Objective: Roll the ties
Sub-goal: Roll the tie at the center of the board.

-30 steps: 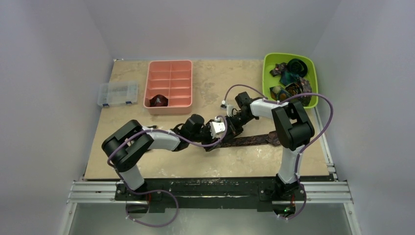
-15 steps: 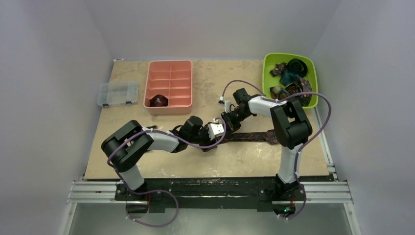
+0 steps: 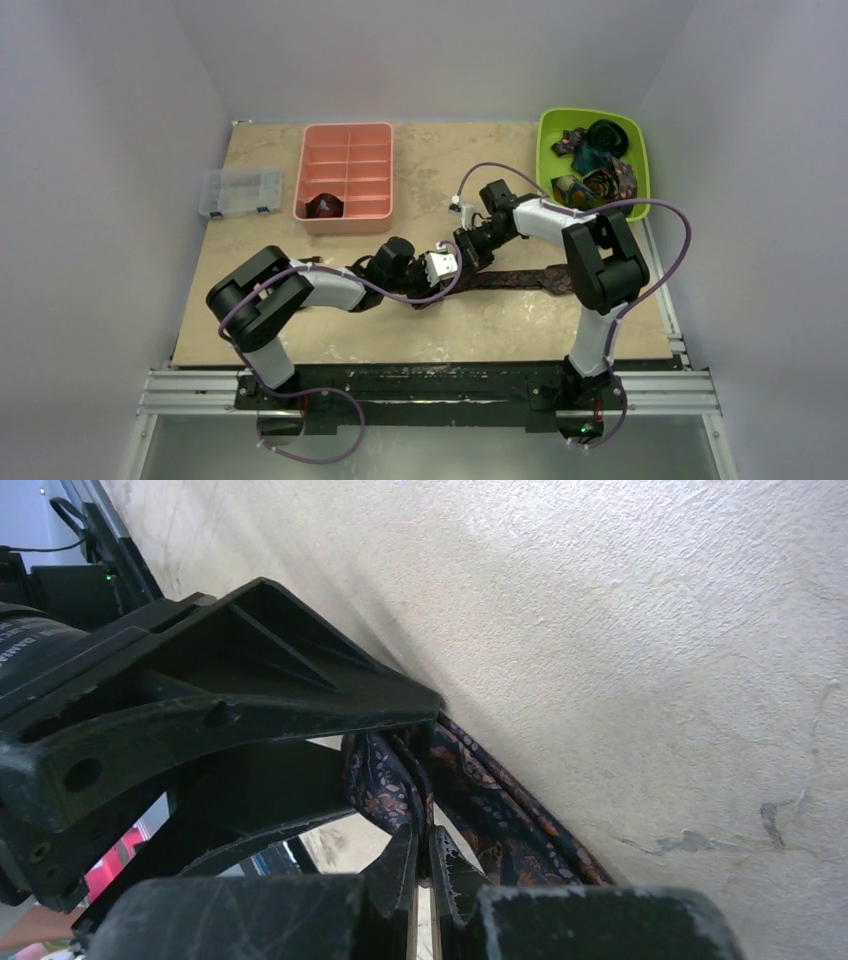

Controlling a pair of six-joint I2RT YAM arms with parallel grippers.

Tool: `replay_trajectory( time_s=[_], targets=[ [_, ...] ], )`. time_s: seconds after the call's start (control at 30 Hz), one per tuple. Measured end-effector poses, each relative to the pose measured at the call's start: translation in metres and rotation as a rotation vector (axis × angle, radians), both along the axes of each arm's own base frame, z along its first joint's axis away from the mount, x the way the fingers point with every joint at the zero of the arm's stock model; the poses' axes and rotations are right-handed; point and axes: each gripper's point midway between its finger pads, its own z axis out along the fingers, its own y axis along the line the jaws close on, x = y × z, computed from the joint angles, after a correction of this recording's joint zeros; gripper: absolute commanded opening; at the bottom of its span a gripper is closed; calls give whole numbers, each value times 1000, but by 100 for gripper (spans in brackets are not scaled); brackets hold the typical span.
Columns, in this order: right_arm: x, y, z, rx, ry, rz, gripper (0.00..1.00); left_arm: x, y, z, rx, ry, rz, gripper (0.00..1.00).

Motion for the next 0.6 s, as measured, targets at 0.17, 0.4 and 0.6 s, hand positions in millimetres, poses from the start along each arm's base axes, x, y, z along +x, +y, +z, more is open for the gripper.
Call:
replay_trajectory(
  time_s=[0.17,0.4,0.6],
  targets=[
    [-1,1,-12,-3,32,-2,0,0,1,1,2,-5,-2,52],
    [-3,0,-30,-15,69,-1,0,-6,32,1,-10,26,45,61],
    [-3,1,-30,-9,69,-4,0,-11,40,1,-21,40,44,55]
  ],
)
